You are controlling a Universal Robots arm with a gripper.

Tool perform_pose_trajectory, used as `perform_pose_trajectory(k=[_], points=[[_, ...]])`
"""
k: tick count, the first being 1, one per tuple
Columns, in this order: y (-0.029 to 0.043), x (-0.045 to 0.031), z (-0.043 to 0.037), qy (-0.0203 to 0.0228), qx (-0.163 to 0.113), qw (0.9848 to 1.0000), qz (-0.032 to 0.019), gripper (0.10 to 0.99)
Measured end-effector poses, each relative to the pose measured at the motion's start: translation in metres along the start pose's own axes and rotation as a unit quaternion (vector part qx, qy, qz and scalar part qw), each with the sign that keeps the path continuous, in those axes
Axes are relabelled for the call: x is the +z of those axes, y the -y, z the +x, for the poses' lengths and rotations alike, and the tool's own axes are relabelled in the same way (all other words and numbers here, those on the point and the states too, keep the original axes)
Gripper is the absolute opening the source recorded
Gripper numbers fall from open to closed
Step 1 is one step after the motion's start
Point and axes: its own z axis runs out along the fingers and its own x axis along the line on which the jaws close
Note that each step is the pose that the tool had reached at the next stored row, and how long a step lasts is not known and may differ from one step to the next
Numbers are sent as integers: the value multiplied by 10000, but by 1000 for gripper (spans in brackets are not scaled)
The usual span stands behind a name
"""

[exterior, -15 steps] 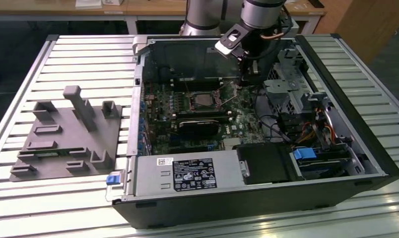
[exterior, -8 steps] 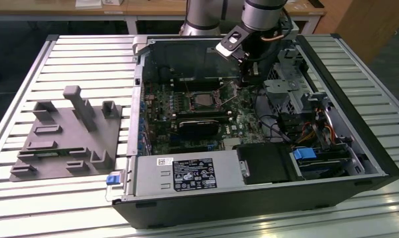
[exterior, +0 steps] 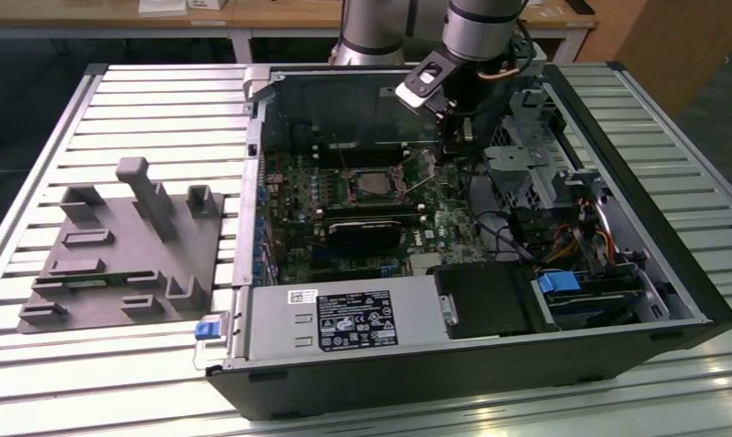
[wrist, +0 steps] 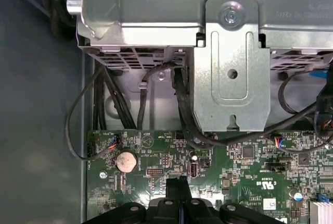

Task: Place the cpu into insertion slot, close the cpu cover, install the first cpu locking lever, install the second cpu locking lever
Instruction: 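Close the cpu cover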

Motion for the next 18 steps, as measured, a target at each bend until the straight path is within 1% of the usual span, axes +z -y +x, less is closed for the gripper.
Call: perform_pose_trajectory(k=[5, 12, 18], points=[[33, 4, -1, -1, 0, 10000, 0, 106], [37, 5, -1, 0, 0, 10000, 0, 106], [55, 5, -1, -1, 0, 10000, 0, 106]])
